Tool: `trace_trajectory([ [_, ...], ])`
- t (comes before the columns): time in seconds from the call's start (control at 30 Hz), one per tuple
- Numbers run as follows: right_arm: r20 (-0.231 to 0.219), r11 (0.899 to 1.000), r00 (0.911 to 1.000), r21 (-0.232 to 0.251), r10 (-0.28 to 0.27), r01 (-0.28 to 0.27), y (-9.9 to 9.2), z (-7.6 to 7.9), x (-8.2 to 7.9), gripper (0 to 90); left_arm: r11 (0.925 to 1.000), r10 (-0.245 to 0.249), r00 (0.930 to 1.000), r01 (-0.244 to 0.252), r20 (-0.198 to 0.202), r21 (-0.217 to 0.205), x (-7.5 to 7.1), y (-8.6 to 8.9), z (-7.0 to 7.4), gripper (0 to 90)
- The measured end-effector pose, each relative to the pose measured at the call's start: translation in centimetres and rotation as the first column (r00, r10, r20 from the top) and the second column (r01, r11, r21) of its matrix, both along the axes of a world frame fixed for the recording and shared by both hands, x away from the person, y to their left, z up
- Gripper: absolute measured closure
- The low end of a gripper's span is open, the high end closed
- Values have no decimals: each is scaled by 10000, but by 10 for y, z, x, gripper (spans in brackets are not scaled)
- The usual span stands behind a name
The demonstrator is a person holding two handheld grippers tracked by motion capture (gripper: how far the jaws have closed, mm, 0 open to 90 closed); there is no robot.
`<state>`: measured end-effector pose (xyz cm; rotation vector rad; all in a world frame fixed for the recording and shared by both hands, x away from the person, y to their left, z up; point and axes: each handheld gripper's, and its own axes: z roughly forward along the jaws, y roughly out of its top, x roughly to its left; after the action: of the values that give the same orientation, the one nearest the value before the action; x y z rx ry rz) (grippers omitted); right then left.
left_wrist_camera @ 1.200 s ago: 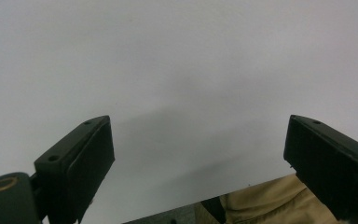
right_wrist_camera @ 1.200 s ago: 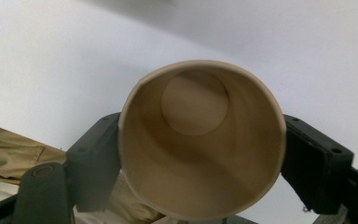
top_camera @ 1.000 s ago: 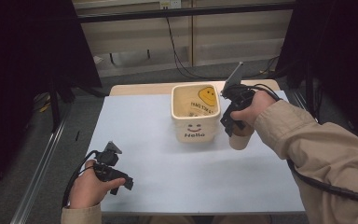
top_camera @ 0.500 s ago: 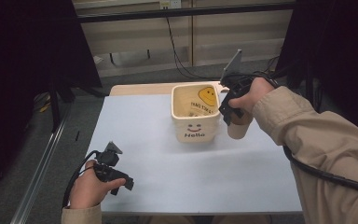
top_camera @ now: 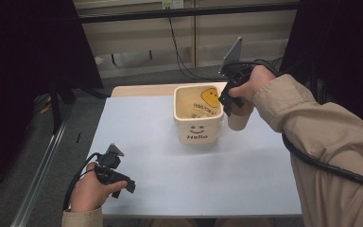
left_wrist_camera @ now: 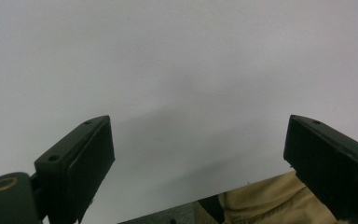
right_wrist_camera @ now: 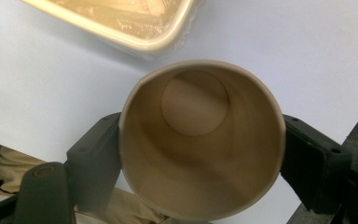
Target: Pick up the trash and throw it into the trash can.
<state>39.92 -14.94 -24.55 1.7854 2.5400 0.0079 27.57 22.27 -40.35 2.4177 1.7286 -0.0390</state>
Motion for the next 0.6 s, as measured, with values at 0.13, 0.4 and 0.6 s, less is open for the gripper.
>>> trace_trajectory([
  [0.13, 44, 10000, 10000, 78, -15, 15, 0, 5, 4, 207, 10000, -96, 10000, 96, -10, 17, 0, 1, 1, 83],
  [0.4, 109, 10000, 9999, 64, -61, 60, -1, 8, 15, 208, 9999, -136, 9999, 136, 21, 58, 1, 1, 0, 83],
  [0.6, 59, 9999, 9999, 38, 101, -101, 3, 10, 23, 208, 10000, 7, 10000, -8, -79, -91, 0, 0, 0, 83],
])
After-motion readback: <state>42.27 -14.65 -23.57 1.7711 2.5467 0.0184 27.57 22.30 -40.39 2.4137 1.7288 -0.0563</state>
